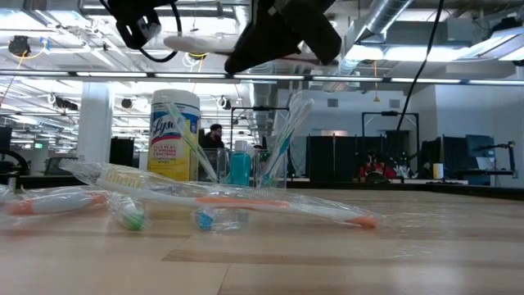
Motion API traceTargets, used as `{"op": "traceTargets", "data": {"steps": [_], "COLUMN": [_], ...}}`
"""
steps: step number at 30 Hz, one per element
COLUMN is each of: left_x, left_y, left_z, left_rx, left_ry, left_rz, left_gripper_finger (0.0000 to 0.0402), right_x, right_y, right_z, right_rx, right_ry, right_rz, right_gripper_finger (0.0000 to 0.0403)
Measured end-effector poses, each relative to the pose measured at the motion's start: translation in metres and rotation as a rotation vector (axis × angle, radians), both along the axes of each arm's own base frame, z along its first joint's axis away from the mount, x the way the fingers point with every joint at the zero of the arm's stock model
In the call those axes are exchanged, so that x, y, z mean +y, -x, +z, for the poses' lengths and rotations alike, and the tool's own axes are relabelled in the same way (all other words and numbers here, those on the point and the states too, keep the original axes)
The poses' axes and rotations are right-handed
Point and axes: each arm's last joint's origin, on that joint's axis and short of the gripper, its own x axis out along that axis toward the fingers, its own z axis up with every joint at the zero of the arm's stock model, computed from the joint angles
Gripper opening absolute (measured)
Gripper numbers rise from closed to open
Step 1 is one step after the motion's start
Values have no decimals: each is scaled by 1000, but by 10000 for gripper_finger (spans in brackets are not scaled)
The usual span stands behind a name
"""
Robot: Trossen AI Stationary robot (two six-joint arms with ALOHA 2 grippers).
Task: Pick & Place toothbrushing station
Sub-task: Put the purple toothbrush into the transparent organizer
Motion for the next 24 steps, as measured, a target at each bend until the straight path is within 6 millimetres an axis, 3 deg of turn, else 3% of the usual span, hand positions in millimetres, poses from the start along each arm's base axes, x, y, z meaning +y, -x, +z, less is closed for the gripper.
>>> {"op": "traceTargets", "data": {"steps": [12, 24], "left_x": [0, 0], "left_y": [0, 0], "left_z": [1, 1], "left_rx": [-12, -12], "left_ry": [-12, -13], "left_rz": [-6, -7], "left_gripper_finger": [158, 158], "right_x": [-18, -22], "right_y": [-1, 7], "right_z": [-10, -2], "right_rx": [20, -20], "right_ry": [-110, -189], "right_rz": [-40, -29], "right_gripper_finger": [13, 13]}}
